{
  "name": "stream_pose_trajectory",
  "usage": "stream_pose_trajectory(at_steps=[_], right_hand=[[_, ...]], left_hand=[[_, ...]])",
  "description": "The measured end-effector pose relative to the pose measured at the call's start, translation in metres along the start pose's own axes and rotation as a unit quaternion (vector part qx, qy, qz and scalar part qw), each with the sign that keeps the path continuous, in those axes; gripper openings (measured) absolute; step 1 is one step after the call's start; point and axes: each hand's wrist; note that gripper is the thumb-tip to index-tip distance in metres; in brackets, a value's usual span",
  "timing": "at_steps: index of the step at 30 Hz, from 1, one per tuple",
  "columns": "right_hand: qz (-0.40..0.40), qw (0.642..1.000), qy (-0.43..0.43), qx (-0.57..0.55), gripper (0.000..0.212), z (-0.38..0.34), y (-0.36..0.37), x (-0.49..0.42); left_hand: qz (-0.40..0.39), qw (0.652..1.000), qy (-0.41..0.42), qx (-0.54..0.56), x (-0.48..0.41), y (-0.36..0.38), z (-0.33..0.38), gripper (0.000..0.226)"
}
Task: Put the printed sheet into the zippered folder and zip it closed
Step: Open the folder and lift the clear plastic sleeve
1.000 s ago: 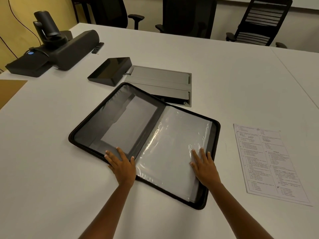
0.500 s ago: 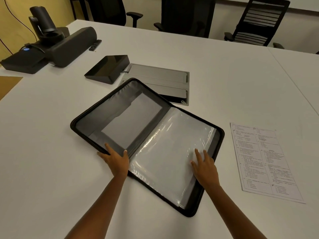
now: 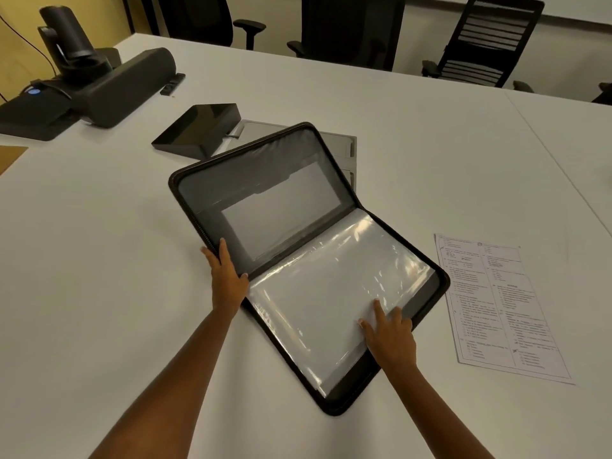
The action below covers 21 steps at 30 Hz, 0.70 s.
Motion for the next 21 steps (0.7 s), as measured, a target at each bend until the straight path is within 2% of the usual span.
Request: stream_pose_trajectory(at_steps=[5, 10, 14, 19, 21], right_hand=[[-0.009, 1.0, 0.013, -0.018, 0.058, 0.0, -0.011, 0.003], [0.043, 0.999, -0.016, -0.002, 0.047, 0.008, -0.028, -0.023], [0.034, 0.996, -0.07, 0.045, 0.052, 0.02, -0.034, -0.05], [-0.008, 0.997, -0.053, 0.064, 0.059, 0.039, -0.03, -0.07], [0.001, 0.997, -0.054, 0.062, 0.061, 0.045, -0.025, -0.069]], left_hand=[[-0.058, 0.997, -0.013, -0.051, -0.02, 0.008, 0.018, 0.082], [-0.034, 0.994, -0.06, -0.08, 0.009, 0.04, 0.027, 0.073], [-0.012, 0.988, -0.086, -0.124, 0.049, 0.069, 0.027, 0.071], [-0.014, 0.985, -0.112, -0.128, 0.084, 0.092, 0.019, 0.077], [-0.01, 0.987, -0.107, -0.116, 0.086, 0.092, 0.016, 0.078]])
Point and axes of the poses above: each hand's wrist, its own x-axis away from the middle knuckle, its own y-axis out of the palm, z = x × y, and after that the axes turned 8 degrees about x, right-handed
